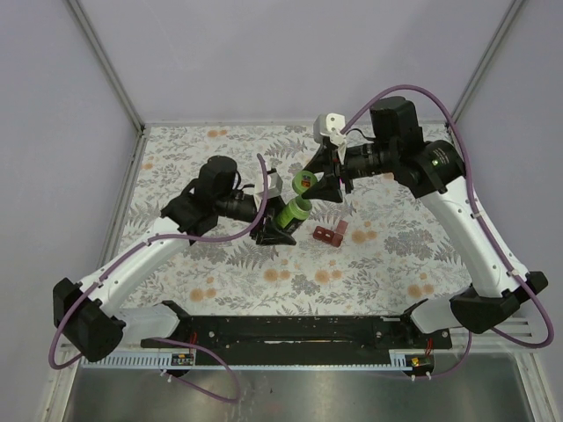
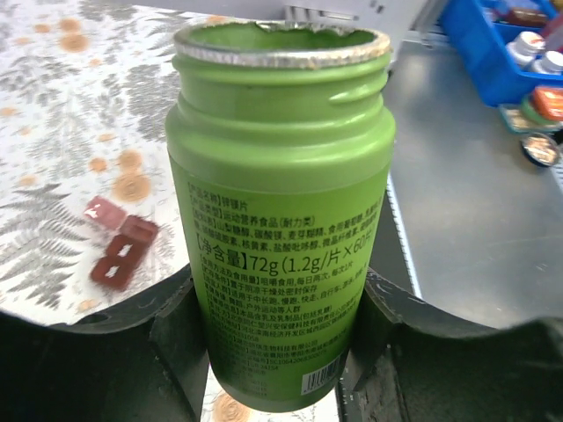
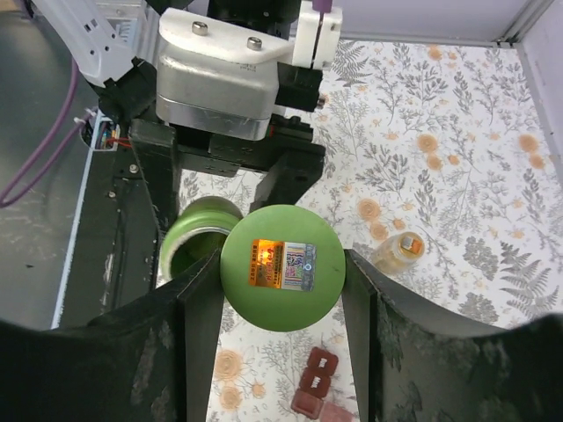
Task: Sort the pills into containers
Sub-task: Unscrew the lid of the pill bottle, then place the lid of the pill bottle at the center of the board.
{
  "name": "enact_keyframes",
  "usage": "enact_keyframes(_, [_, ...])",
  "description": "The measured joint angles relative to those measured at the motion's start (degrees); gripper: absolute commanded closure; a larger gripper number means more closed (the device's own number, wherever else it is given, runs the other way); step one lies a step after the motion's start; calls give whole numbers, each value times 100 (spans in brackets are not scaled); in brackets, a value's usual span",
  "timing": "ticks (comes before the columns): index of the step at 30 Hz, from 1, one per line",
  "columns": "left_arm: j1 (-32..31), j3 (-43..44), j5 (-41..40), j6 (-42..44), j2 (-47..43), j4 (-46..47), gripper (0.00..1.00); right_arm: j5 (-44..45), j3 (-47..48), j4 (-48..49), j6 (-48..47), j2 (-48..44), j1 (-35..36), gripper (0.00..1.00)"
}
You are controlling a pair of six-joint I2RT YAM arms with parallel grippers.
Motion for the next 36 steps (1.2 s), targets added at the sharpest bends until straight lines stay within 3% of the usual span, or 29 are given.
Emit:
enact_keyframes(5, [-20, 2, 402, -2, 42, -17, 100, 81, 85, -44, -254, -2, -24, 77])
enact_keyframes(11, [33, -136, 59, 52, -160, 179, 100, 758, -144, 365, 127, -144, -116, 78])
enact_keyframes(16, [92, -442, -573, 278, -444, 313, 100, 1902, -1405, 1078, 575, -765, -348, 77])
enact_keyframes(20, [98, -538, -955, 380, -468, 424, 100, 2671, -2310, 1547, 1088, -898, -918, 76])
enact_keyframes(27, [98, -584, -1215, 385, -514, 603, 100, 3786, -3314, 2529, 1810, -118, -2124, 75])
enact_keyframes(36, [98, -658, -1342, 378, -573, 787, 100, 4229, -2885, 3071, 1947, 1746, -2203, 72])
